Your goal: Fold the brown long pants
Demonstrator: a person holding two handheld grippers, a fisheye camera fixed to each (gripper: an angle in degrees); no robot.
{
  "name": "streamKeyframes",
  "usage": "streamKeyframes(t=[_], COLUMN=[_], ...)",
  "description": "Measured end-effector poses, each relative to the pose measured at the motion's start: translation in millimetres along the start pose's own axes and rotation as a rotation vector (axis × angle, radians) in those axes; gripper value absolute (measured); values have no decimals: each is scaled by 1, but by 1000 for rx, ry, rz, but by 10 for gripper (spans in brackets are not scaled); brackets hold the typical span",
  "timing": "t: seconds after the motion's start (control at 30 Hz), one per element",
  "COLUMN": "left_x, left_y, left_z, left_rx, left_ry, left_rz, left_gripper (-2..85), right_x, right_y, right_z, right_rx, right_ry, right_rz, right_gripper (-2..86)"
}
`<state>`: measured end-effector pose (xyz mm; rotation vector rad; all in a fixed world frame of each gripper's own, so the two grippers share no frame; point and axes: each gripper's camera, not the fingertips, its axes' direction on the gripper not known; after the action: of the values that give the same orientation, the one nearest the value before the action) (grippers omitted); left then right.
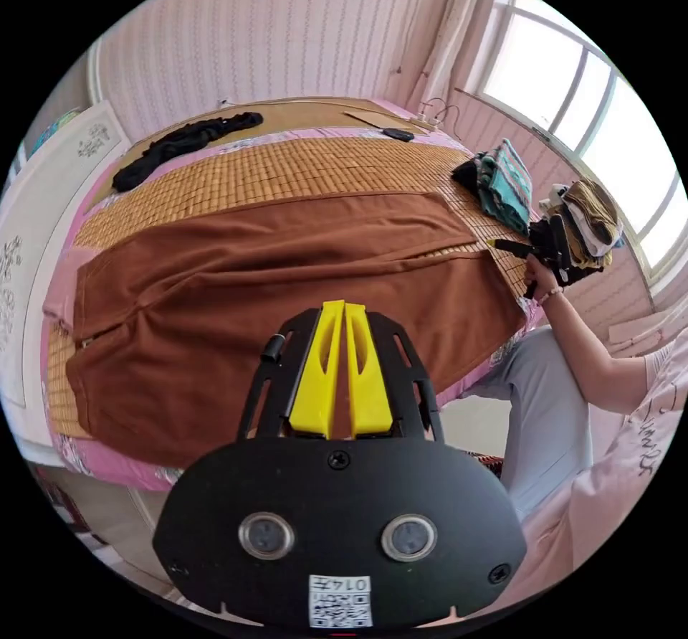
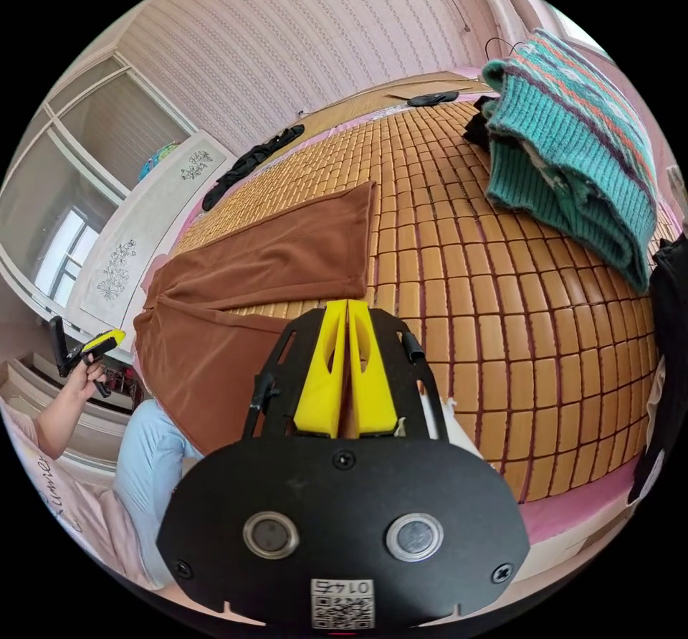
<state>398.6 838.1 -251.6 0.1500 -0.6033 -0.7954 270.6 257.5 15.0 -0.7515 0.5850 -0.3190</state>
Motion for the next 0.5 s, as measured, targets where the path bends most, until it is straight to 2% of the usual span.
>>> streamKeyframes(t=[0.07, 0.17, 0.33, 0.5], left_x=[-77, -154, -239, -312], left_y=[73, 158, 248, 282], left_z=[-43, -84, -110, -103], left_rx=[11, 61, 147, 229], left_ry=[-50, -65, -110, -95], left_rz=[-230, -460, -694, -845], left_gripper=[2, 37, 68, 104], right_x=[-22, -50, -101, -133], right_y=[1, 1, -2, -8], right_z=[-9, -20, -52, -85], right_rx=[-10, -69, -146, -292], right_ry=[49, 105, 27, 249], right_rz=[-19, 18, 72, 128], right_gripper=[12, 41, 142, 174])
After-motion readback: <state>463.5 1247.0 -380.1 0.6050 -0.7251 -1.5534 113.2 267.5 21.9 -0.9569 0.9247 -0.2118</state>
